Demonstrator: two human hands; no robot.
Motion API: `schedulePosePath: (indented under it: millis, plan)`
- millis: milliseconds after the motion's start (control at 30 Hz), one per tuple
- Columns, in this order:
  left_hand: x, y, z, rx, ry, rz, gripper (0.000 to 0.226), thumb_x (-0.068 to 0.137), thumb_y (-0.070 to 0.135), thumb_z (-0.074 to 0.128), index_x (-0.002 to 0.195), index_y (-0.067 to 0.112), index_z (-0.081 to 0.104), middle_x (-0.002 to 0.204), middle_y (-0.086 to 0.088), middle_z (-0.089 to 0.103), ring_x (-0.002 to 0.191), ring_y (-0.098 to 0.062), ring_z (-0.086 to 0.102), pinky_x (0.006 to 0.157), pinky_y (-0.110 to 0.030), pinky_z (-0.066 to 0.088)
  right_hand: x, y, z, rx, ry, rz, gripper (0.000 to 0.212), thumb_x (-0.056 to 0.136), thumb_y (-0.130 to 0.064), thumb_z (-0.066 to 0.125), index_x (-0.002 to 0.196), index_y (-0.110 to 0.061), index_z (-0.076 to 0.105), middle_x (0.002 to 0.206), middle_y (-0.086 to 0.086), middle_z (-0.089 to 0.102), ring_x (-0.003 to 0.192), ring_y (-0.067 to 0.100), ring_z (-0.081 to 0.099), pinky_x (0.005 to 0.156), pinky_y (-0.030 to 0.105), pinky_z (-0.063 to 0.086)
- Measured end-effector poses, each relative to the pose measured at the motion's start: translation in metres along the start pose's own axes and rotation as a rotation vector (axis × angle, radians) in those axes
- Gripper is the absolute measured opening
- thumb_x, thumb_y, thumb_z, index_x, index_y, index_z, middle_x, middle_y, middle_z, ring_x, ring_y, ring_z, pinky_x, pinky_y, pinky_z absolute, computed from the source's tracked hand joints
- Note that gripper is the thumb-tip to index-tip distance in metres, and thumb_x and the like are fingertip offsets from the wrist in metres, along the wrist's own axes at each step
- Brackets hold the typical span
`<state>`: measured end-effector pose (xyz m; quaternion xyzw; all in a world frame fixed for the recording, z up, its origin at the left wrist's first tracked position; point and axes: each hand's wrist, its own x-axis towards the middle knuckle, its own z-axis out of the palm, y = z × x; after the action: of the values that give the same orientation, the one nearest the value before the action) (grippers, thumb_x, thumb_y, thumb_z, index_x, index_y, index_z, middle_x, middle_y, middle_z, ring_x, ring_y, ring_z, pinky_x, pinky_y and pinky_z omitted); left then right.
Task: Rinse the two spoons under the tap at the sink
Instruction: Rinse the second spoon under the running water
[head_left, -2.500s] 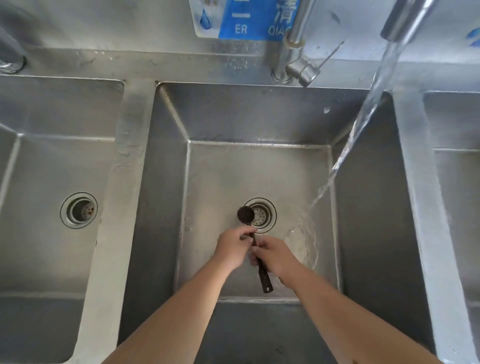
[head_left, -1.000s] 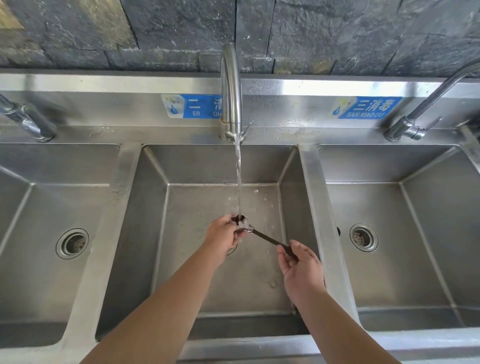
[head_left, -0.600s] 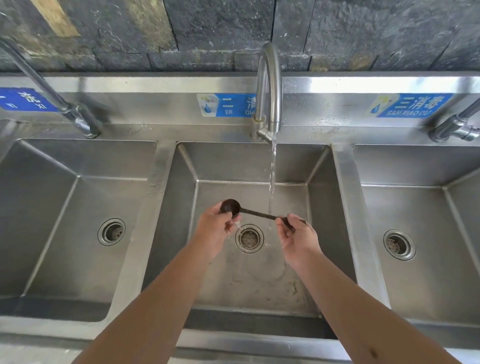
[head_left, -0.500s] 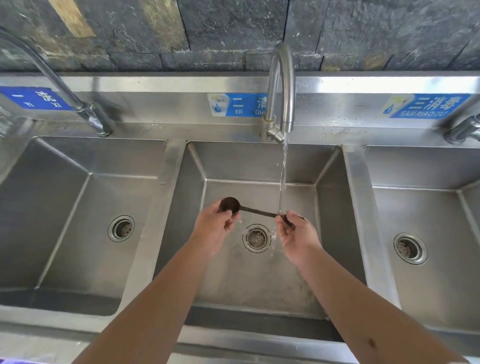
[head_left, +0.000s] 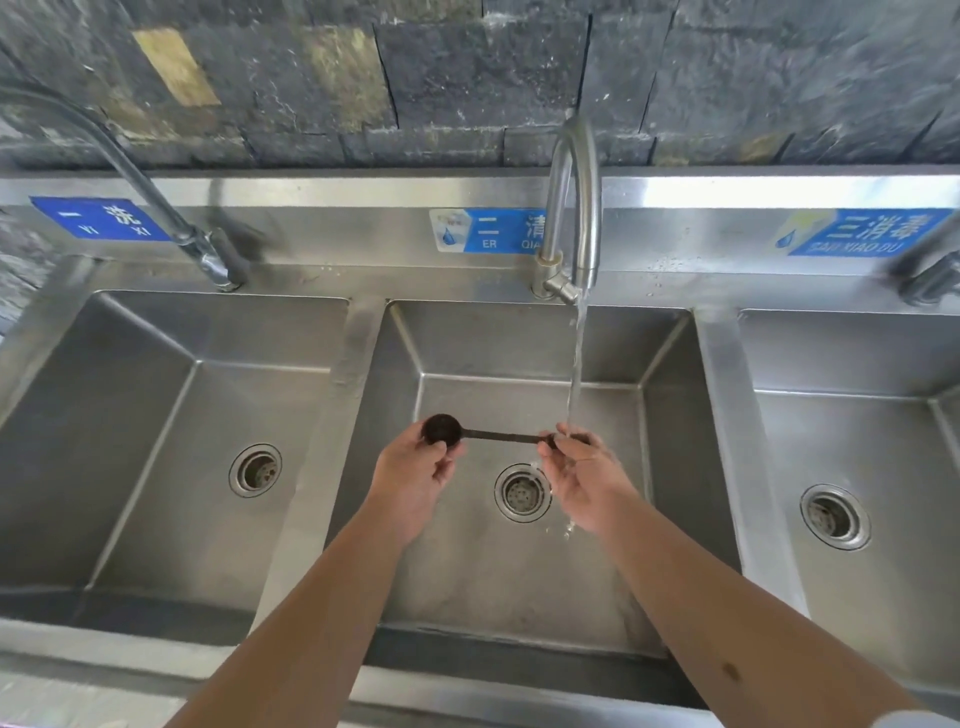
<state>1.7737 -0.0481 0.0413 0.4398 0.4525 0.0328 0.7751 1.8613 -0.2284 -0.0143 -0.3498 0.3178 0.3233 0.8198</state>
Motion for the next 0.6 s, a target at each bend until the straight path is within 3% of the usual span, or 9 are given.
schedulePosePath:
  millis: [100,167,400,500,600]
  plan:
    - [0.004,-0.008,0.021,-0.016,-0.013,-0.034,0.041,0.092,-0.015,0.038,0.123,0.007,0.054,0.111,-0.020,0.062,0.083,-0.018,0.065,0.065,-0.021,0.048,-0.007,-0.017,-0.011,-0.019,0.038,-0.043,0.018,0.092,0.005,0.054,0.084,-0.010,0.058,0.073,0.013,0.073,0.062,0.021,0.073,0.054,0.027,0.059]
    - [0.007,-0.016,0.036,-0.023,-0.037,-0.052,0.040,0.092,-0.014,0.038,0.121,0.009,0.054,0.107,-0.018,0.063,0.081,-0.017,0.064,0.065,-0.022,0.046,-0.013,-0.028,-0.020,-0.028,0.057,-0.069,0.017,0.094,0.003,0.052,0.085,-0.011,0.058,0.069,0.012,0.074,0.061,0.021,0.073,0.052,0.025,0.058]
    - [0.009,-0.041,0.077,0.068,-0.191,-0.080,0.038,0.088,-0.015,0.041,0.104,0.012,0.062,0.095,-0.018,0.065,0.076,-0.015,0.064,0.063,-0.023,0.046,-0.042,-0.064,-0.065,-0.039,0.105,-0.158,0.011,0.092,0.003,0.055,0.088,-0.005,0.060,0.076,0.014,0.075,0.068,0.024,0.074,0.056,0.027,0.059]
    - [0.006,-0.052,0.086,0.127,-0.275,-0.087,0.039,0.080,-0.014,0.049,0.084,0.018,0.072,0.090,-0.017,0.062,0.074,-0.017,0.056,0.062,-0.026,0.041,-0.054,-0.073,-0.081,-0.057,0.121,-0.181,0.009,0.094,0.001,0.054,0.090,-0.006,0.060,0.079,0.014,0.074,0.069,0.022,0.074,0.056,0.026,0.059]
    - [0.001,-0.058,0.096,0.153,-0.286,-0.114,0.031,0.072,-0.011,0.055,0.085,0.014,0.068,0.085,-0.016,0.062,0.072,-0.018,0.052,0.058,-0.025,0.036,-0.065,-0.076,-0.095,-0.092,0.124,-0.196,0.006,0.095,-0.002,0.054,0.096,-0.006,0.059,0.083,0.015,0.075,0.075,0.023,0.075,0.058,0.027,0.059]
